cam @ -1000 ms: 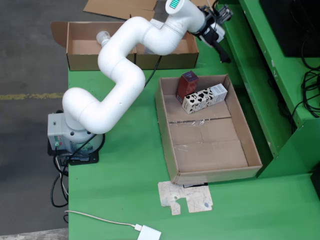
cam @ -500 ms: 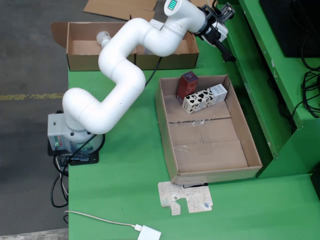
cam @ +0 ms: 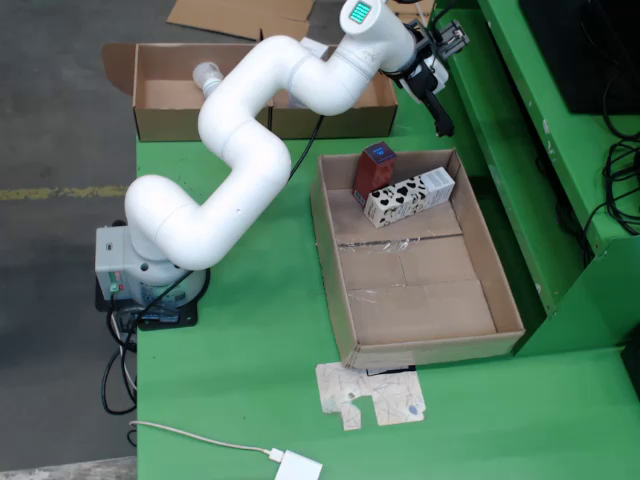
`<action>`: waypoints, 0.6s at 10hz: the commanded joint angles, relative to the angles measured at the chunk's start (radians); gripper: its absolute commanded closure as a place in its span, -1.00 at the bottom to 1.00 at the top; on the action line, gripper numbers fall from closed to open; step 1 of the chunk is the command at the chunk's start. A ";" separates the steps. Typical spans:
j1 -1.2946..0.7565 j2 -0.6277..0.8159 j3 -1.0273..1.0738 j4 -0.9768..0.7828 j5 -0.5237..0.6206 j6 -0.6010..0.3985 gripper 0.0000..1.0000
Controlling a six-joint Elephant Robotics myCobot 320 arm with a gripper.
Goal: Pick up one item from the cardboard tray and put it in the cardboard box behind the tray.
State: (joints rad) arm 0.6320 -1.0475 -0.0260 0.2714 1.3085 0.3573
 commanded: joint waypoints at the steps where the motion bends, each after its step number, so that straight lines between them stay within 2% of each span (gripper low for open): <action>1: -0.003 0.059 0.026 -0.106 0.068 0.019 -1.00; 6: 0.009 0.120 0.026 -0.235 0.126 0.054 -1.00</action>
State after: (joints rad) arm 0.6304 -0.9924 -0.0260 0.0644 1.4158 0.3957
